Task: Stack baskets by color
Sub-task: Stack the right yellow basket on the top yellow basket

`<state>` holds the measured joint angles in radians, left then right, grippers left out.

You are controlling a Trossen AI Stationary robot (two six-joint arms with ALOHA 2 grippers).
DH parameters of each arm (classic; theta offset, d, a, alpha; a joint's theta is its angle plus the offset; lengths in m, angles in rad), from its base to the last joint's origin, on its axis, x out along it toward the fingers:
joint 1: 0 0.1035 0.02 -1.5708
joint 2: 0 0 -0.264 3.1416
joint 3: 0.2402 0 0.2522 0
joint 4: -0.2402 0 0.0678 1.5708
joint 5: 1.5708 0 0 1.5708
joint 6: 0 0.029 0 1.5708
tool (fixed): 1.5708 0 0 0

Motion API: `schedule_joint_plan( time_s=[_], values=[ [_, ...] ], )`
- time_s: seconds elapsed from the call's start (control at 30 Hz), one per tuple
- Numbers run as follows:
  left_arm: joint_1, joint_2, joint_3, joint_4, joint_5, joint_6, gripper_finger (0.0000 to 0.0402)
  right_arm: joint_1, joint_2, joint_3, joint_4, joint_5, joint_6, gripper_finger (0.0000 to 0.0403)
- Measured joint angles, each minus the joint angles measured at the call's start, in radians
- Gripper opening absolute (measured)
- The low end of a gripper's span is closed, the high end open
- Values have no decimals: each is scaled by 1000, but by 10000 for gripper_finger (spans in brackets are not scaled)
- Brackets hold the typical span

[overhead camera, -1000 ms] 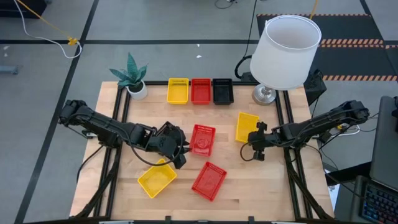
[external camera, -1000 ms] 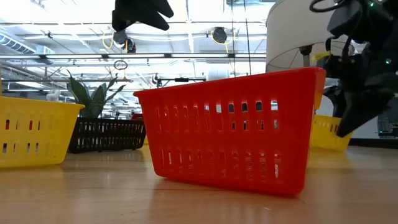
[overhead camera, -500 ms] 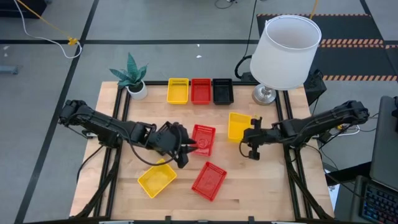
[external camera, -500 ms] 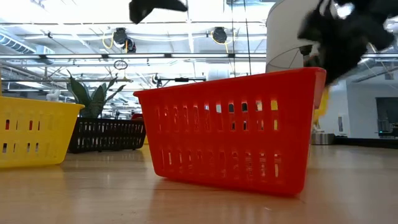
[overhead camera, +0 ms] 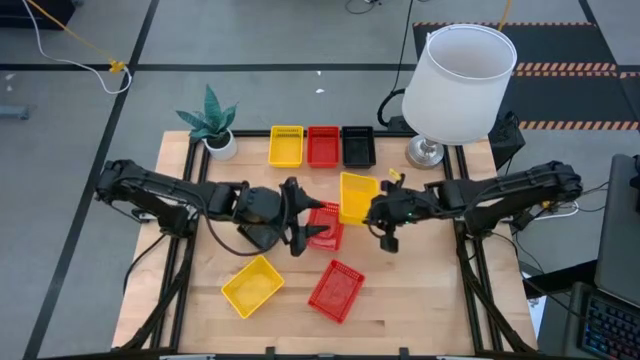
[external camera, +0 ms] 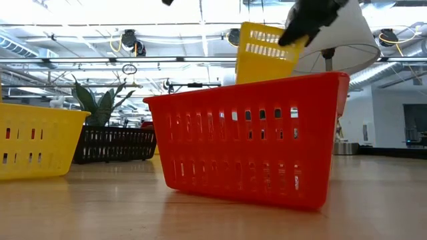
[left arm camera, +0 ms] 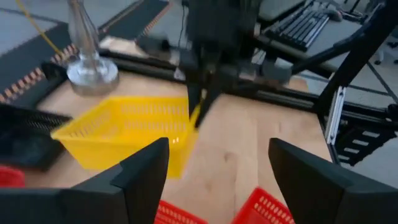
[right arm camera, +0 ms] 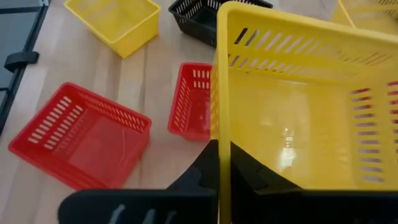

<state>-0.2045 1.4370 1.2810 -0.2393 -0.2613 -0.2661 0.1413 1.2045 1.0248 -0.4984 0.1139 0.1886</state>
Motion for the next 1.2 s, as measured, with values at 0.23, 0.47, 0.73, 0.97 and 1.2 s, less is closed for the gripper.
schedule_joint_plan(
  time_s=[0.23,0.47,0.73,0.97,1.2],
  values=[
    [44,0,138,-206,59,37,261,-30,110,107,-17,-15,1,2],
    [51,0,150,-324,104,95,246,-69,180,180,-29,-94,7,2],
    [58,47,147,-336,104,188,293,-84,192,194,-27,-120,8,2],
    [61,139,145,-311,86,273,285,-84,192,194,-24,-120,15,2],
    [61,205,146,-238,36,346,252,-84,192,193,-39,-121,24,2]
  ],
)
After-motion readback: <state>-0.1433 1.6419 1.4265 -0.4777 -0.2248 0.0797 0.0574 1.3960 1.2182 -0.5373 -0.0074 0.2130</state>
